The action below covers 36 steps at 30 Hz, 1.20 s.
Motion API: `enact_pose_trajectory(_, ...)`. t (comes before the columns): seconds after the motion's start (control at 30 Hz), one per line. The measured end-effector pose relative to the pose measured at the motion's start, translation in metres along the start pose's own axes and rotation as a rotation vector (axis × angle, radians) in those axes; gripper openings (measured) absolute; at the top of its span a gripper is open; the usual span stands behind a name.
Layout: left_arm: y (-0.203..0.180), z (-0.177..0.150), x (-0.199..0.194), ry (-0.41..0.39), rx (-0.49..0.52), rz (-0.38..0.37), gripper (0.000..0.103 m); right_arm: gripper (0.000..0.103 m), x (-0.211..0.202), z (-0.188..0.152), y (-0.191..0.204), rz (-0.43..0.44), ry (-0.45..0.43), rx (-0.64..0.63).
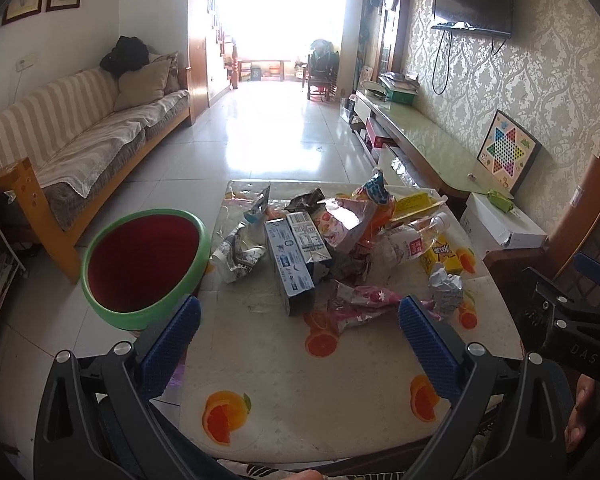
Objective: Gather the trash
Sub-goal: 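Grasp the pink wrapper with the left gripper while the right gripper grasps the crumpled foil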
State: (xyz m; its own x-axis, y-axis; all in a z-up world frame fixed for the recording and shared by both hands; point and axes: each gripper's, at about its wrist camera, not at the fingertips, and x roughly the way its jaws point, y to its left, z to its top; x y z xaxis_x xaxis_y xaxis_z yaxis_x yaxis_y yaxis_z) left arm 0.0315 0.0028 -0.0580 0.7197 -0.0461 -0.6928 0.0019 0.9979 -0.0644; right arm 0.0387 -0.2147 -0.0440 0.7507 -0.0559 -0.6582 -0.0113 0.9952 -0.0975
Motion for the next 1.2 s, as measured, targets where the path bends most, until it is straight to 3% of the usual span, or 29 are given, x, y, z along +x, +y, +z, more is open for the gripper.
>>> enact_pose_trajectory(0.1,-0.005,-0.006,0.032,0.07,-0.006,-0.067,0.095,0.099,0.014,-0.013,-0.01,-0.009,0.038,0.016)
enact_pose_trajectory(0.23,-0.028,-0.007,0.075,0.14,0.063,-0.122,0.095,0.099,0.028,-0.025,-0.024,-0.024,0.07,0.041)
enact_pose_trajectory(0.43,-0.078,0.002,0.137,0.245,0.295,-0.23,0.095,0.099,0.039,-0.036,-0.051,-0.055,0.088,0.095)
enact_pose_trajectory(0.53,-0.098,0.004,0.167,0.301,0.413,-0.237,0.095,0.099,0.043,-0.041,-0.063,-0.066,0.1,0.122)
enact_pose_trajectory(0.7,-0.109,0.0,0.21,0.415,0.5,-0.227,0.093,0.099,0.05,-0.045,-0.086,-0.058,0.121,0.192)
enact_pose_trajectory(0.83,-0.115,-0.01,0.227,0.486,0.552,-0.232,0.084,0.099,0.057,-0.048,-0.097,-0.064,0.135,0.216)
enact_pose_trajectory(0.9,-0.117,-0.014,0.233,0.513,0.565,-0.229,0.075,0.099,0.062,-0.049,-0.101,-0.062,0.143,0.224)
enact_pose_trajectory(1.07,-0.118,-0.012,0.237,0.52,0.542,-0.251,0.048,0.099,0.071,-0.051,-0.103,-0.052,0.161,0.226)
enact_pose_trajectory(1.2,-0.12,-0.01,0.234,0.516,0.547,-0.255,0.039,0.099,0.077,-0.05,-0.102,-0.046,0.167,0.222)
